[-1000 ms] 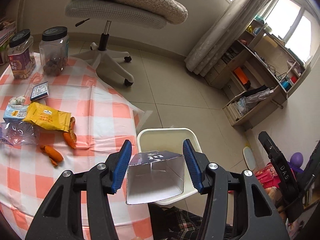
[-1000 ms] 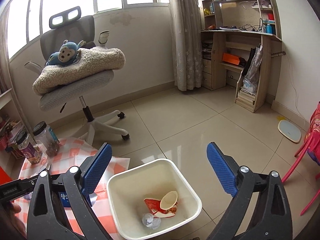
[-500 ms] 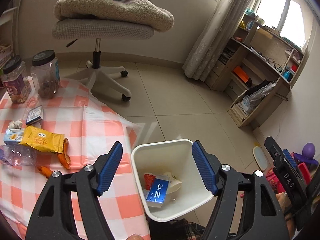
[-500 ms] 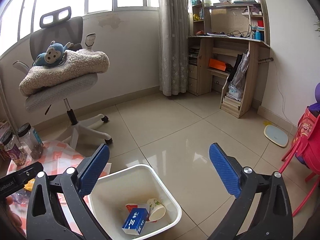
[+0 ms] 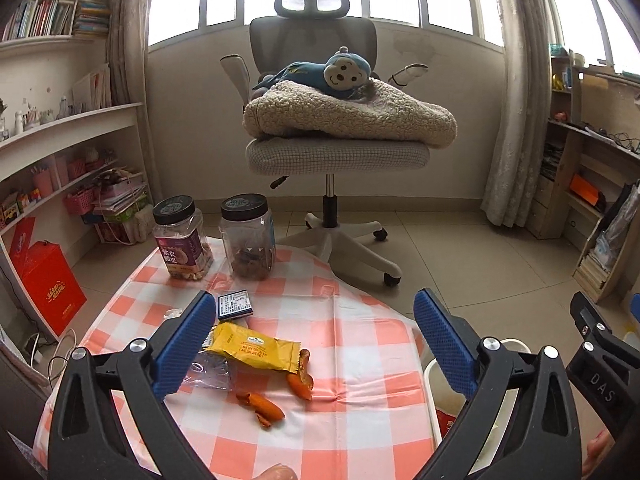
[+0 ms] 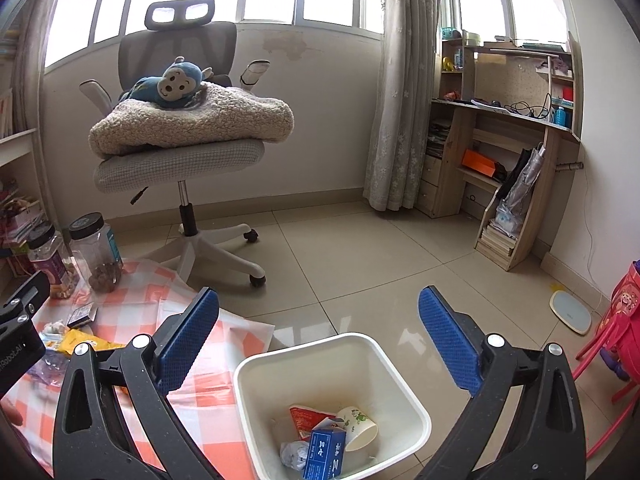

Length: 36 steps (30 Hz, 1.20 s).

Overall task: Collect trash
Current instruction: 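Release the blue box into the white bin with the left tool, then grasp the yellow snack packet with the left tool and lift it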

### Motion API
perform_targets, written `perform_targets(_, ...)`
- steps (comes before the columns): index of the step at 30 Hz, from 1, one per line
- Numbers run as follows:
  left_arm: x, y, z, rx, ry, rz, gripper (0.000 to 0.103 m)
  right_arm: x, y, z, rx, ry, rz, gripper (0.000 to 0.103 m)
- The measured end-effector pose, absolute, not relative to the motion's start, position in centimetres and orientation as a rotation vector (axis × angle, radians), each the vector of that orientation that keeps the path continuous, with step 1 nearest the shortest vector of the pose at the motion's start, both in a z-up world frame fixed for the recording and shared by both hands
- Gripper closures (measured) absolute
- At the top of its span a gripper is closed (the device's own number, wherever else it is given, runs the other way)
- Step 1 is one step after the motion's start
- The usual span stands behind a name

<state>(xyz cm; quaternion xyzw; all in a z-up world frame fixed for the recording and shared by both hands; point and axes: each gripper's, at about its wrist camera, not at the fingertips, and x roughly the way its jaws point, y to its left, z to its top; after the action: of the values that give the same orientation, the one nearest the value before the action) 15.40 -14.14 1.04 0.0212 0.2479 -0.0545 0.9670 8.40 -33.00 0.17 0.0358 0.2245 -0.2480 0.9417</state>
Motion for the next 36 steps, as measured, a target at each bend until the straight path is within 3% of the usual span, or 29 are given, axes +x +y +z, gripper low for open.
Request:
perform_targets(7, 16.8, -10.7, -0.5, 0.016, 0.589, -0.046, 0.007, 10.8, -29.4, -0.1, 0.049, 0.481, -0.432, 0.007)
perform_targets(20, 24.9, 0.9, -6.1, -0.236, 0.929, 0.079, 0.007, 14.3, -25.7, -1.2, 0.086, 0.586, -0.291, 0.007)
perform_targets(27, 28.5, 0.4, -7.5, -0.253, 1.04, -0.067, 0.007, 15.1, -26.5, -0.9, 0.149, 0.618, -0.269, 0.007)
perform_targets(30, 29.5, -3.1, -8.8, -0.128, 1.088, -0.137, 0.007, 15.3, -27.2, -1.0, 0.18, 0.639, -0.265, 0.007)
perform_targets(36, 28.8, -11.9, -12.9, 0.722, 1.102, -0.182, 0.007, 15.2, -28.7, -0.6, 0.201, 0.65, -0.278, 0.007)
